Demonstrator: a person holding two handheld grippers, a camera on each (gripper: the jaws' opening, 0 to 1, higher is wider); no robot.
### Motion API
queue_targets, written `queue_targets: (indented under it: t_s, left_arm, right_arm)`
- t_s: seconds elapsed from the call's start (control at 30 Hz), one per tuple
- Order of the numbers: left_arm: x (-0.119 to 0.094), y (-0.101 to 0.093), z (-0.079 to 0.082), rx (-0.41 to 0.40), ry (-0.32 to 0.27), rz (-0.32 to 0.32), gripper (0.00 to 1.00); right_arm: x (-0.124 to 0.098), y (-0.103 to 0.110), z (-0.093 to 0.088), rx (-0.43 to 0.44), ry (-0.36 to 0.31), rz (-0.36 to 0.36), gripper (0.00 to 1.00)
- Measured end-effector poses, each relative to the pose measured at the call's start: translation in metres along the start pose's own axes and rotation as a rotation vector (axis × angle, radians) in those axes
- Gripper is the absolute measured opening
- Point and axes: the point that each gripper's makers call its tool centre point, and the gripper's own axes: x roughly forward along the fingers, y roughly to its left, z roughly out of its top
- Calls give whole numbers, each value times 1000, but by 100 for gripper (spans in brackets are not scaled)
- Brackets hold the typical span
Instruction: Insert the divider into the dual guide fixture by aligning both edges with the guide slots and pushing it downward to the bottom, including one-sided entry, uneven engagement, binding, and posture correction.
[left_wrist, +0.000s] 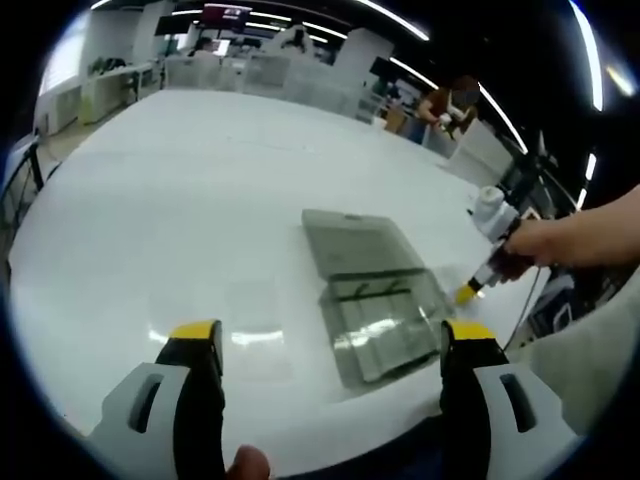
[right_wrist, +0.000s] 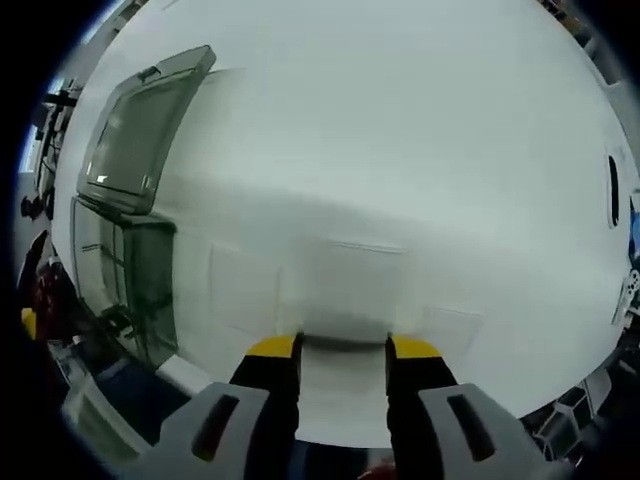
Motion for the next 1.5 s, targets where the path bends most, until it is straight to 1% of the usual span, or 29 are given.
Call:
queue_targets:
  t_s: [0.17, 0.23, 0.43, 0.5, 0.57, 0.8, 0.93, 1.0, 1.27, 1.37, 1.5]
  left_arm:
    - [1, -3, 2, 12, 2, -6, 88]
    - [2, -4, 2, 14, 6, -8, 88]
    - [4, -10, 0, 29, 19, -19, 88]
    - [5, -11, 0, 36, 23, -21, 88]
    - [5, -11, 0, 41, 25, -21, 88]
    - [4, -13, 0, 44, 25, -19, 88]
    - [4, -16, -1, 48, 24, -22, 88]
    - [3, -16, 0, 48, 24, -22, 88]
    - [1, -16, -2, 49, 24, -17, 88]
    - [0, -20, -3, 56, 31, -23, 88]
    - [-1, -24, -1, 71, 34, -27, 88]
  right_arm:
    - [2, -1, 1, -23, -7, -2, 29]
    - [2, -1, -1, -50, -9, -5, 29]
    - [0, 0, -2, -77, -20, -7, 28]
    - [0, 0, -3, -108, -26, -10, 28]
    - [1, 0, -2, -117, -29, -11, 28]
    - [1, 0, -3, -156, -48, -21, 28]
    - [0, 0, -4, -176, -53, -14, 28]
    - [-1, 1, -5, -201, -55, -11, 28]
    - [1, 0, -3, -212, -65, -7, 28]
    - [0, 0, -4, -216, -67, -7, 28]
    - [0, -2, -6, -223, -70, -13, 28]
